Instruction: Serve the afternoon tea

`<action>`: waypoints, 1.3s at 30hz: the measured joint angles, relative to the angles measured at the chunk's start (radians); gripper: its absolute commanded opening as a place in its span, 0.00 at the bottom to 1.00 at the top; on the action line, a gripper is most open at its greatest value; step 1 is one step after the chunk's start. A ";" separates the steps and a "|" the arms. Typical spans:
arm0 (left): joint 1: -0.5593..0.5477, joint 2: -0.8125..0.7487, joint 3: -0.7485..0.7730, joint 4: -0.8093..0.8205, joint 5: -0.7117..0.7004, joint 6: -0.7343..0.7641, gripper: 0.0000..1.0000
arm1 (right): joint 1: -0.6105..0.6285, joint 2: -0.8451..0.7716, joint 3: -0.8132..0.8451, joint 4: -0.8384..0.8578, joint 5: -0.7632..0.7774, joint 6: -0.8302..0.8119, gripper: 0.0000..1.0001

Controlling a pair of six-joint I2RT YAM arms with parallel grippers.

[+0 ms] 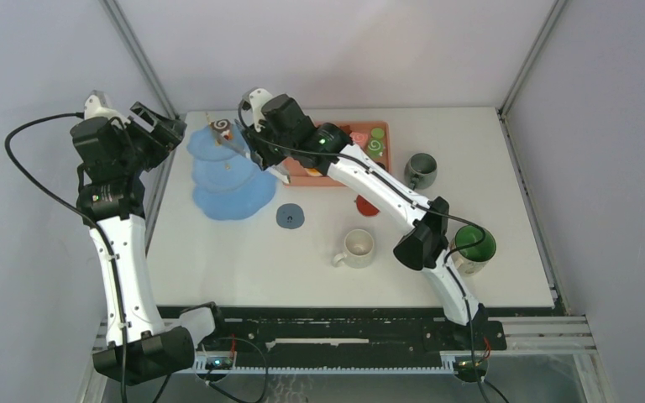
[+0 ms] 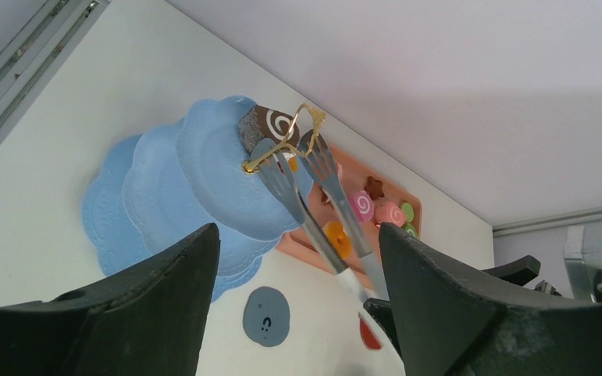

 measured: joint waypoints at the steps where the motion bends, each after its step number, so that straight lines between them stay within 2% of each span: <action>1: 0.000 0.000 0.000 0.002 0.001 0.000 0.79 | 0.002 -0.003 0.000 0.002 0.002 -0.001 0.56; 7: -0.003 0.000 0.000 0.009 0.012 0.000 0.79 | 0.009 -0.047 -0.026 0.021 0.010 -0.006 0.55; 17: -0.006 -0.001 0.000 0.009 0.016 0.000 0.79 | 0.009 -0.201 -0.201 0.062 0.005 0.005 0.55; 22: -0.031 -0.012 0.000 0.008 0.017 0.012 0.80 | -0.011 -0.308 -0.357 0.096 -0.021 0.050 0.55; 33: -0.193 -0.080 -0.024 -0.017 -0.031 0.086 0.80 | -0.072 -0.549 -0.869 0.286 0.011 0.250 0.57; 39: -0.251 -0.141 -0.090 -0.025 -0.056 0.119 0.80 | -0.086 -0.502 -0.912 0.301 0.076 0.363 0.57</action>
